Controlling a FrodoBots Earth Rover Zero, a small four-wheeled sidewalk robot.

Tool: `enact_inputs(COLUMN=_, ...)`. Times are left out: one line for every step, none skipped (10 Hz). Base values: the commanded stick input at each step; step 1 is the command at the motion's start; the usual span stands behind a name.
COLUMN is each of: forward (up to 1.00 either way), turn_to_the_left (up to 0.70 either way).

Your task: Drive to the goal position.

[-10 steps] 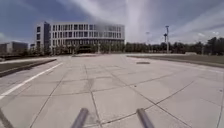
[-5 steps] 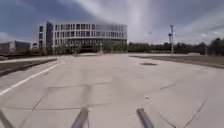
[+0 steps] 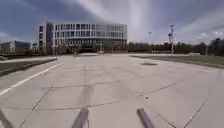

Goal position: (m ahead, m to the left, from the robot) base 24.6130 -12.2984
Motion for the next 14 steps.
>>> enact_inputs(forward=0.5, turn_to_the_left=0.0)
enact_inputs(forward=0.5, turn_to_the_left=0.0)
enact_inputs(forward=0.5, turn_to_the_left=0.0)
enact_inputs(forward=0.5, turn_to_the_left=0.0)
enact_inputs(forward=0.5, turn_to_the_left=0.0)
enact_inputs(forward=0.5, turn_to_the_left=0.0)
enact_inputs(forward=0.5, turn_to_the_left=0.0)
enact_inputs(forward=0.5, turn_to_the_left=0.0)
enact_inputs(forward=0.5, turn_to_the_left=0.0)
enact_inputs(forward=0.5, turn_to_the_left=0.0)
enact_inputs(forward=0.5, turn_to_the_left=0.0)
enact_inputs(forward=0.5, turn_to_the_left=0.0)
enact_inputs(forward=0.5, turn_to_the_left=0.0)
enact_inputs(forward=0.5, turn_to_the_left=0.0)
